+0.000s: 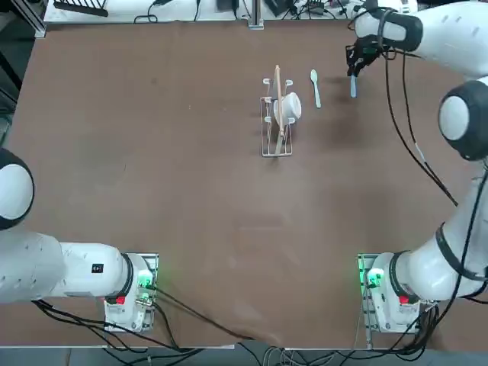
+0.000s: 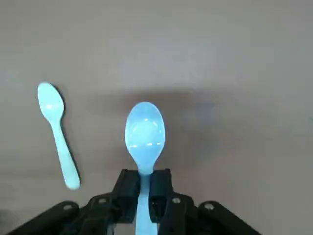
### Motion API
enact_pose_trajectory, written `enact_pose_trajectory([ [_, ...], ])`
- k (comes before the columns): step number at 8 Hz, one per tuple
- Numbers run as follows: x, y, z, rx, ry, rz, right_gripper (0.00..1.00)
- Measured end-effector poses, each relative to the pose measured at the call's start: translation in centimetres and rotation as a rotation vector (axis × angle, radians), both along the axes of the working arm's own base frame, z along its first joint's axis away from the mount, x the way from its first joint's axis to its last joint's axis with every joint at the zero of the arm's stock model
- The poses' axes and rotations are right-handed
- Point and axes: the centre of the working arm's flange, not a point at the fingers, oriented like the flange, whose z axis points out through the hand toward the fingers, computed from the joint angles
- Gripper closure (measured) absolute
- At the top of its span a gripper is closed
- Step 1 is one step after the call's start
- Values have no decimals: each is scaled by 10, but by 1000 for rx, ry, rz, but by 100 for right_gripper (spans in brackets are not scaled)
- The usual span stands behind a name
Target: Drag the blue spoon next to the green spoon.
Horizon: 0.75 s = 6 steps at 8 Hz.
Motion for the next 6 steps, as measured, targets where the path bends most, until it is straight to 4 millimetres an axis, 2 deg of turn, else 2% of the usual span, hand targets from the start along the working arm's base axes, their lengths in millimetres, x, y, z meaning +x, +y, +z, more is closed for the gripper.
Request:
enact_pose_trajectory([
  [4, 19, 14, -51, 33, 39, -25, 85],
  [6, 24, 29, -70, 30, 46, 6, 84],
])
